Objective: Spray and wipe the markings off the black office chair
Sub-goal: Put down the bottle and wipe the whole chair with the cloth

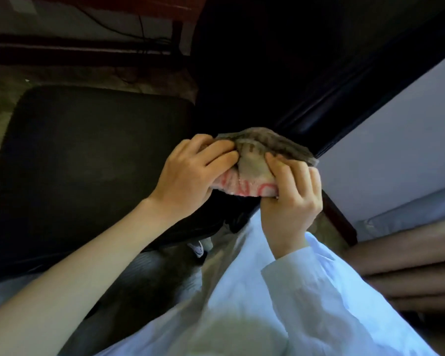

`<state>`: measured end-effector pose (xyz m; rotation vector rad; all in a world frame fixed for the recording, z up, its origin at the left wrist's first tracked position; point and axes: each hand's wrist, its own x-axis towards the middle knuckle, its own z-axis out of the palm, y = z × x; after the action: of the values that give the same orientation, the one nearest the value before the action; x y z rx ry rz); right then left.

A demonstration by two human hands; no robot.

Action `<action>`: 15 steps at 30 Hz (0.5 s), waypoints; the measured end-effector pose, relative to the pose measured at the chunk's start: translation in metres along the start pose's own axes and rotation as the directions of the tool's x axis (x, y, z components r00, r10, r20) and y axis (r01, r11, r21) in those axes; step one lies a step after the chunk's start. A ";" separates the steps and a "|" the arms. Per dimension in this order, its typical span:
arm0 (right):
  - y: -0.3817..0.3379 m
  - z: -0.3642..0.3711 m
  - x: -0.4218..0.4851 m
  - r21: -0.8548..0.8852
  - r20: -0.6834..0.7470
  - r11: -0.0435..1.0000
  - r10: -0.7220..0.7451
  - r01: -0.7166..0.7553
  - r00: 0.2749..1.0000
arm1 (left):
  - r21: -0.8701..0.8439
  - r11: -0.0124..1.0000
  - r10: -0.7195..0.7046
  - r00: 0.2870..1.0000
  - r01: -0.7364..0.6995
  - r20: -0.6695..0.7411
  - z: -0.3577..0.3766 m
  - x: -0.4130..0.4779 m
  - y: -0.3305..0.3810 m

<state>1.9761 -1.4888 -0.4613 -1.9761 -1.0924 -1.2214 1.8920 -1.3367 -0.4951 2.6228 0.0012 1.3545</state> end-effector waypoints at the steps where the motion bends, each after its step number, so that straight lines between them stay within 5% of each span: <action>1: 0.003 0.006 -0.012 0.012 0.018 1.000 0.007 -0.008 1.000 | -0.009 1.000 -0.006 1.000 0.007 0.028 0.006 -0.011 -0.001; 9: 0.014 0.037 -0.088 -0.037 0.251 0.999 -0.019 0.029 0.968 | 0.016 0.998 -0.057 0.946 0.055 0.320 0.039 -0.069 -0.003; 15: 0.012 0.061 -0.121 -0.089 0.552 0.995 0.004 0.054 0.834 | 0.117 0.988 -0.147 0.817 0.098 0.557 0.061 -0.101 -0.004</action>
<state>1.9835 -1.4879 -0.5971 -2.4871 -1.3474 -0.7295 1.8829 -1.3518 -0.6115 2.9293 0.1435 0.5007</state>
